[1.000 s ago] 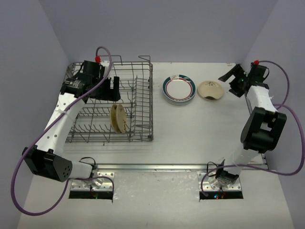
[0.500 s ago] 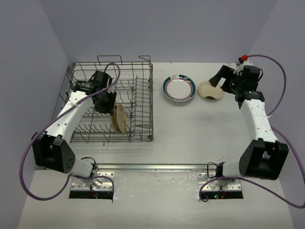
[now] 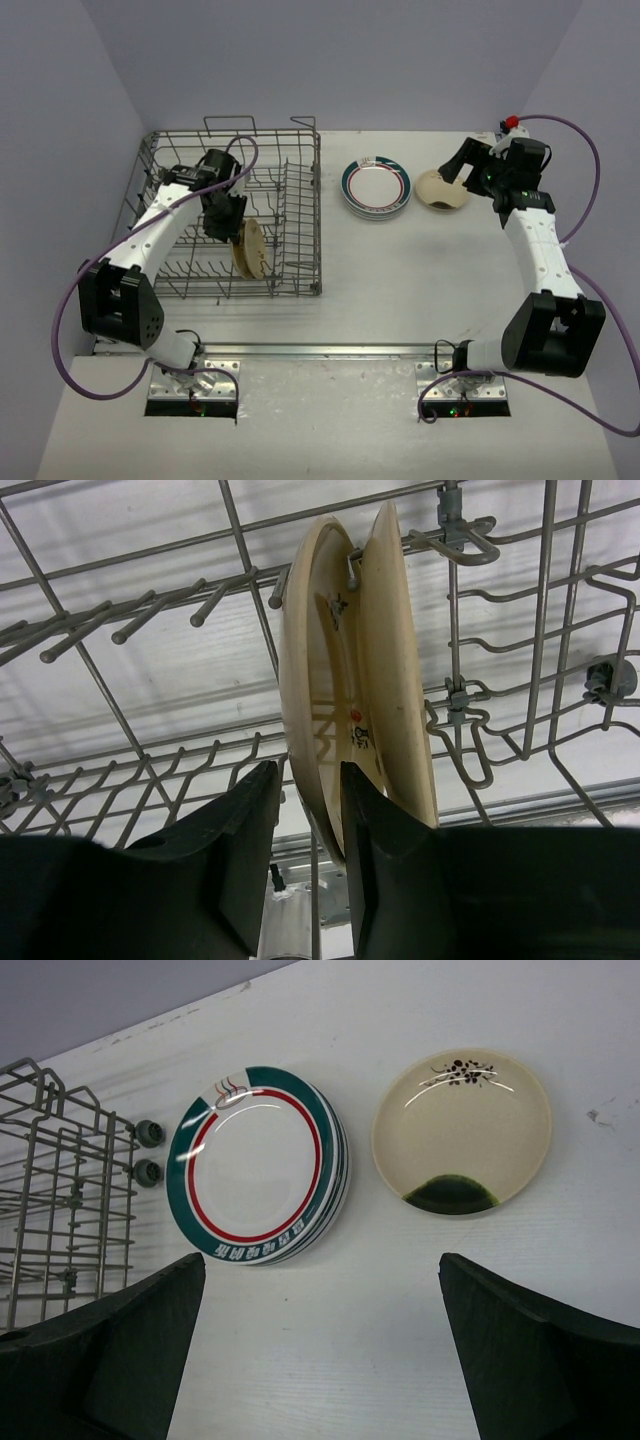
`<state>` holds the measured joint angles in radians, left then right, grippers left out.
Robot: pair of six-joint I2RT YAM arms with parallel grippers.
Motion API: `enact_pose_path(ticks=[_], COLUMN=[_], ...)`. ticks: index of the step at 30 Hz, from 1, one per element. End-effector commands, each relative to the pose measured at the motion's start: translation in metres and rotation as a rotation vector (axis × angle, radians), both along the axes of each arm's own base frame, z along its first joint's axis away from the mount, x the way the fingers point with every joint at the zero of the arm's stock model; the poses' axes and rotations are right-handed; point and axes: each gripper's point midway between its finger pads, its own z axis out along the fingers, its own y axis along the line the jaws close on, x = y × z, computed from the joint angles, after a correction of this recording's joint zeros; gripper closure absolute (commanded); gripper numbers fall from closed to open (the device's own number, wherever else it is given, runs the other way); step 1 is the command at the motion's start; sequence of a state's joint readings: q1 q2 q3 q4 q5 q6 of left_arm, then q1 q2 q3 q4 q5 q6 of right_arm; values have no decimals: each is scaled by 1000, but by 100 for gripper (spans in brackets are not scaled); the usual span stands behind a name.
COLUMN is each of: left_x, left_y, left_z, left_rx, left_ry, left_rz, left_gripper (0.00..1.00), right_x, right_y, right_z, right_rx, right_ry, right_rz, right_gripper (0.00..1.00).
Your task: Unload the plates from the dish rack
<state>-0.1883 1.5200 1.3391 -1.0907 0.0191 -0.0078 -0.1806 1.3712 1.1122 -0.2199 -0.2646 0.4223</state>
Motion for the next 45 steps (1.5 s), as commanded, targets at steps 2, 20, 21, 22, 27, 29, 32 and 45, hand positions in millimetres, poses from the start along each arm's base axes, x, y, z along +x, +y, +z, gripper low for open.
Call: enact_pose_path(ticks=[2, 20, 21, 22, 27, 29, 32, 45], left_x=[15, 42, 44, 47, 40, 29, 4, -18], left_y=[0, 13, 15, 16, -16, -35, -75, -124], left_z=[13, 143, 153, 165, 211, 220, 234, 212], left_rx=[-11, 34, 43, 48, -118, -213, -430, -598], left_ry=[-38, -396, -427, -465, -623, -643, -646, -496], left_rz=[10, -21, -20, -21, -156, -241, -401, -554], left_gripper=[79, 100, 100, 100, 100, 100, 100, 100], right_x=[4, 2, 2, 1, -17, -29, -55, -101], right_y=[2, 11, 15, 21, 87, 122, 180, 303], right_z=[21, 51, 53, 57, 91, 104, 121, 146], right_rx=[-22, -24, -21, -15, 37, 35, 30, -48], right_ry=[-67, -137, -147, -161, -290, -334, -371, -431], right_rz=[16, 63, 81, 112, 419, 547, 749, 1116], right_gripper=[1, 1, 1, 1, 2, 4, 8, 25])
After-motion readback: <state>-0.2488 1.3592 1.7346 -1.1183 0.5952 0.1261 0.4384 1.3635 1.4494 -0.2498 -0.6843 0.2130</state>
